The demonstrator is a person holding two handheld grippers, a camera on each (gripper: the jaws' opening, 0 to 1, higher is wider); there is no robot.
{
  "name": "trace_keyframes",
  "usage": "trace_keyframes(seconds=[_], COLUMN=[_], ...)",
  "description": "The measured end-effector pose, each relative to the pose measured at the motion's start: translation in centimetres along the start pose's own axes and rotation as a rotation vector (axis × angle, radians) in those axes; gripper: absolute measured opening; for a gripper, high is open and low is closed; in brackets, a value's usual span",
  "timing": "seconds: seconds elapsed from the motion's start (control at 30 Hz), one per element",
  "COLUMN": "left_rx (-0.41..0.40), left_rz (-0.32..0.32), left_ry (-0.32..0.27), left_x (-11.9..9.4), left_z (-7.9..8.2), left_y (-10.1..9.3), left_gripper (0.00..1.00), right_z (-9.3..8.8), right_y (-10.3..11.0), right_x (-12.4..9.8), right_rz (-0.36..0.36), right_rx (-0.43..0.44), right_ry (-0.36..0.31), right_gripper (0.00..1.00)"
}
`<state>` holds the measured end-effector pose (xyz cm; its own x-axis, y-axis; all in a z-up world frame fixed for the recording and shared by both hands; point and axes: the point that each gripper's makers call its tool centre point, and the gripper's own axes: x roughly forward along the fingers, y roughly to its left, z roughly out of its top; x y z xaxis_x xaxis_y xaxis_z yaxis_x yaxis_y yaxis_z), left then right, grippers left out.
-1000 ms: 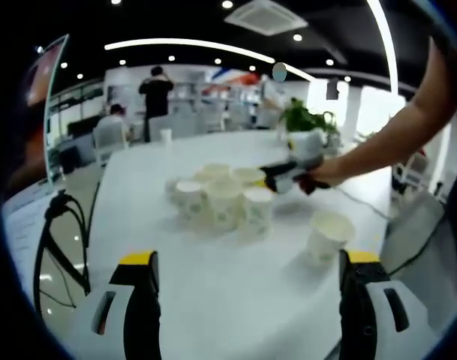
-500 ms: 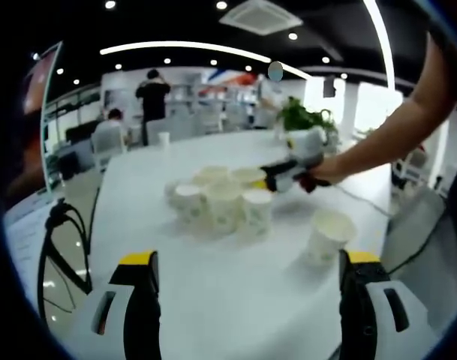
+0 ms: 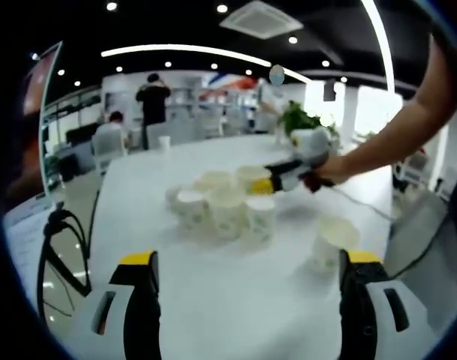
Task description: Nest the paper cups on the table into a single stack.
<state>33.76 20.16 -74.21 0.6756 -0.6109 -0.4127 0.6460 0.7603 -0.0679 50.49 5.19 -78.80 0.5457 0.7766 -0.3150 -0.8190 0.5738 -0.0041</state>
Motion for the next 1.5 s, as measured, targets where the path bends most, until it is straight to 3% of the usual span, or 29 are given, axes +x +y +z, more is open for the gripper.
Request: trace_keyframes(seconds=[0.73, 0.83, 1.0, 1.5], left_rx=[0.007, 0.024, 0.001, -0.014], left_rz=[0.003, 0.021, 0.023, 0.028], left_ry=[-0.011, 0.043, 0.019, 0.011], left_x=[0.4, 0.6, 0.5, 0.6], left_z=[1.1, 0.2, 0.9, 1.0], left_y=[0.6, 1.2, 1.3, 1.4], left_gripper=[0.98, 0.98, 0.97, 0.96], right_z=[5.2, 6.1, 7.2, 8.0], right_y=[-2.3, -2.4, -3.0, -3.2], right_x=[-1.1, -1.3, -1.4, -1.8], right_rz=[-0.015, -0.014, -0.022, -0.022], right_rx=[-0.049, -0.034, -0.045, -0.058], right_ry=[-0.002, -0.001, -0.007, 0.002], right_gripper=[0.41, 0.40, 0.40, 0.39])
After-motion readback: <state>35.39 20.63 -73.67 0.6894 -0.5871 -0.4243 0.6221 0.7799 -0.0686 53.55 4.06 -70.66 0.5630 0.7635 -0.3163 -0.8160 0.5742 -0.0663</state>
